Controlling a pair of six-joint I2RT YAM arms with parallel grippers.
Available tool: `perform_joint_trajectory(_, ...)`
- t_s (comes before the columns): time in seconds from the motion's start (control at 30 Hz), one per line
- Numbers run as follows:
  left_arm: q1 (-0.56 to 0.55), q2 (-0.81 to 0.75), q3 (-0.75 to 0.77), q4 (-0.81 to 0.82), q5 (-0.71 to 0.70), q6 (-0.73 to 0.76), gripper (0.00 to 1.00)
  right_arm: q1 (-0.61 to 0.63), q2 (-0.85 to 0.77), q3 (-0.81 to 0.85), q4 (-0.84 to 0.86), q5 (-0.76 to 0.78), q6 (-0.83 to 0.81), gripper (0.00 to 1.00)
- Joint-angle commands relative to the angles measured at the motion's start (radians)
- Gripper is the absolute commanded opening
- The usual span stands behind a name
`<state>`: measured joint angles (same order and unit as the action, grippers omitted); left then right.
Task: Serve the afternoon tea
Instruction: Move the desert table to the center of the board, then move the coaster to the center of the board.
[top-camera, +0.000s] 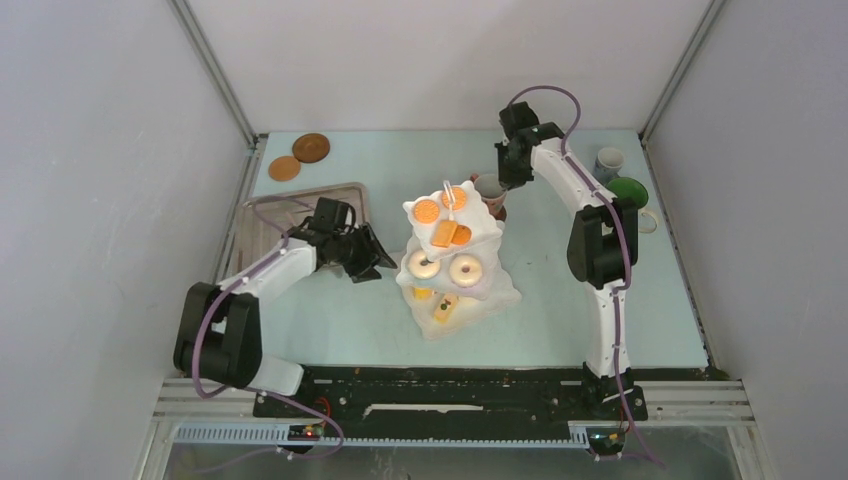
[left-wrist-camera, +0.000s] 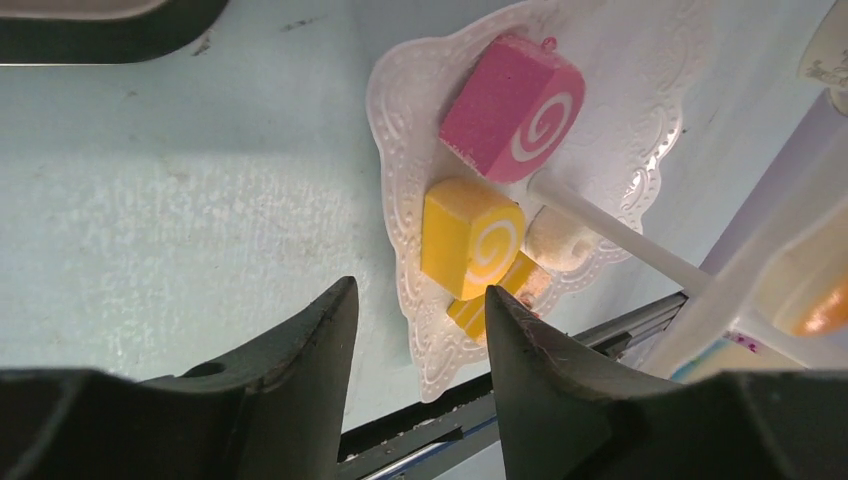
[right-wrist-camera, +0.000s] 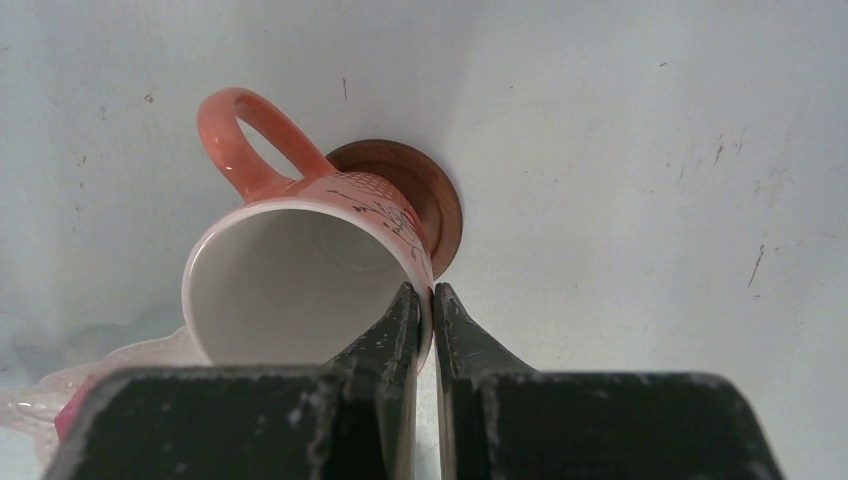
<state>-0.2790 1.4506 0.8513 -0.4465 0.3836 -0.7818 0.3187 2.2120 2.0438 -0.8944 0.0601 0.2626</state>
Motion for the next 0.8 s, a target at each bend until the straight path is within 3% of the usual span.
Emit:
perform_joint_trajectory(0.0,0.036,-0.092,-0.008,-0.047,-0.019,0.042,0.56,-0.003,-0.05,-0.001,0.046,-0.006,0.024,0.1)
perform_joint_trajectory(0.2,0.098,-0.211,0.009,-0.069,-0.063,0.061,0.65,-0.003,-0.067,0.037,-0.006,-0.043,0.019,0.26)
perform_joint_trajectory(0.43,0.217,-0.3,0.054,0.136,-0.19,0.005,0.83,0.005,-0.124,0.136,-0.145,-0.049,0.062,0.51)
perform_joint_trajectory(0.6,0.275,-0.198,0.158,0.315,-0.315,-0.012,0.85,-0.008,-0.219,0.136,-0.206,-0.049,0.079,0.68)
perform_joint_trajectory(0.77,0.372,0.01,0.306,0.433,-0.396,-0.092,0.89,-0.046,-0.343,0.073,-0.197,-0.092,0.095,0.78)
